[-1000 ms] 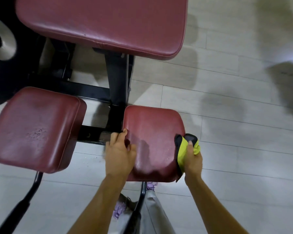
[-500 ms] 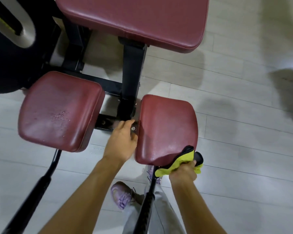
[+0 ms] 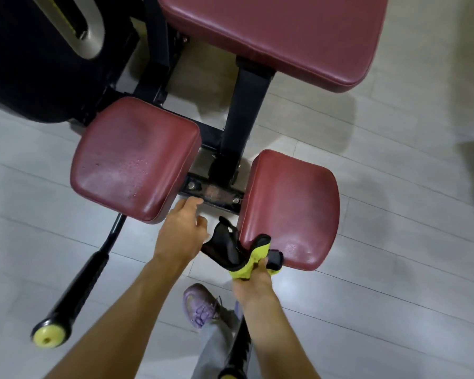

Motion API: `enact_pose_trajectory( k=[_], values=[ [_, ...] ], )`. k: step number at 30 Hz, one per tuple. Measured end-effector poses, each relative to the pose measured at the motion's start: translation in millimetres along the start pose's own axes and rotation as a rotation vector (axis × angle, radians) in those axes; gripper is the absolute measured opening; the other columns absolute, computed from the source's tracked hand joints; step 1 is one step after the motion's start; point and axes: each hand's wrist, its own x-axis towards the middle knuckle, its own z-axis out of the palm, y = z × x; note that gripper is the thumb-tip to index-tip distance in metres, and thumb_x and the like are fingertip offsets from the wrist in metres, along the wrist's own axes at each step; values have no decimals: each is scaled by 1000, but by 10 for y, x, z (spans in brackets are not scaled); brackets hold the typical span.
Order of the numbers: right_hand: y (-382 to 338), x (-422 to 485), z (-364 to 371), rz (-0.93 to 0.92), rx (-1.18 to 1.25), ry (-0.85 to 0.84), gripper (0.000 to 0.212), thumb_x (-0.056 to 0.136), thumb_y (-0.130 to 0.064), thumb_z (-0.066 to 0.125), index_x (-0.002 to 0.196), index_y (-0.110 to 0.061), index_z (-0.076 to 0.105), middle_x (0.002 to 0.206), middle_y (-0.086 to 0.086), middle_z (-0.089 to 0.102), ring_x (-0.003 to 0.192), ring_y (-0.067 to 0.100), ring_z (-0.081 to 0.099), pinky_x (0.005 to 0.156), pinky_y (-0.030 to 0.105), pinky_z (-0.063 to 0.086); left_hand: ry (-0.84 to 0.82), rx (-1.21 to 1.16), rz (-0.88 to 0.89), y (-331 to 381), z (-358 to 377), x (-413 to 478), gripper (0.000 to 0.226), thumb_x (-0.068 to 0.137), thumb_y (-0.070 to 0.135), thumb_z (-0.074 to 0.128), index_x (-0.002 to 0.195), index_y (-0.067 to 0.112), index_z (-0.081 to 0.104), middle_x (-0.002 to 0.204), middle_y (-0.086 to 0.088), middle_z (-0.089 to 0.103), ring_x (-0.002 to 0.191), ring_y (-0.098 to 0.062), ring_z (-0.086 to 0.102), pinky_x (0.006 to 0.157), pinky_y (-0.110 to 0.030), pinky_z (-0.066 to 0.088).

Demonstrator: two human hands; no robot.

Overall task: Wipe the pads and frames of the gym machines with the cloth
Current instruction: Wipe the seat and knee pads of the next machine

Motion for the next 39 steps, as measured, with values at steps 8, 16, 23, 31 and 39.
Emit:
enact_pose_trajectory(
  k=[8, 16, 23, 31, 39],
  values=[
    [-263, -563, -192, -416, -811, -136, 30, 99, -33, 66, 123, -15, 69, 108, 5, 78, 98, 24, 75, 88, 44, 61, 65, -26, -39, -112, -192, -181, 35, 98, 13, 57, 133, 17, 60, 131, -5, 59, 107, -29, 61, 90, -45, 53],
    [-588, -520, 325, -1259, -2015, -996, 67, 80, 10, 68, 136, -27, 66, 147, -12, 56, 134, 5, 54, 113, 25, 43, 99, 81, -123, -317, -420, -442, 35, 98, 18, 56, 133, 19, 60, 130, -3, 63, 115, -29, 60, 86, -46, 55],
    [-264, 60, 468, -1384, -3637, -1116, 34, 100, -20, 52, 132, -24, 63, 132, 4, 59, 141, 29, 36, 124, 64, -8, 166, 52, -187, -505, -544, -439, 34, 98, 17, 53, 132, 19, 60, 128, -2, 63, 114, -28, 60, 82, -41, 52],
    [-425, 355, 774, -1632, -3178, -1023, 33, 55, -48, 73, 76, -23, 71, 72, -2, 65, 85, 25, 66, 108, 44, 39, 118, 15, -265, -629, -447, -613, 32, 101, 19, 52, 131, 20, 63, 127, -1, 64, 114, -24, 60, 87, -44, 55],
    [-664, 336, 1500, -1840, -3099, -390, 53, 66, -50, 84, 103, -14, 75, 99, 8, 74, 103, 27, 67, 112, 46, 43, 72, -13, -265, -623, -401, -506, 29, 101, 17, 53, 127, 21, 66, 125, -1, 66, 115, -22, 60, 94, -40, 52]
  ],
)
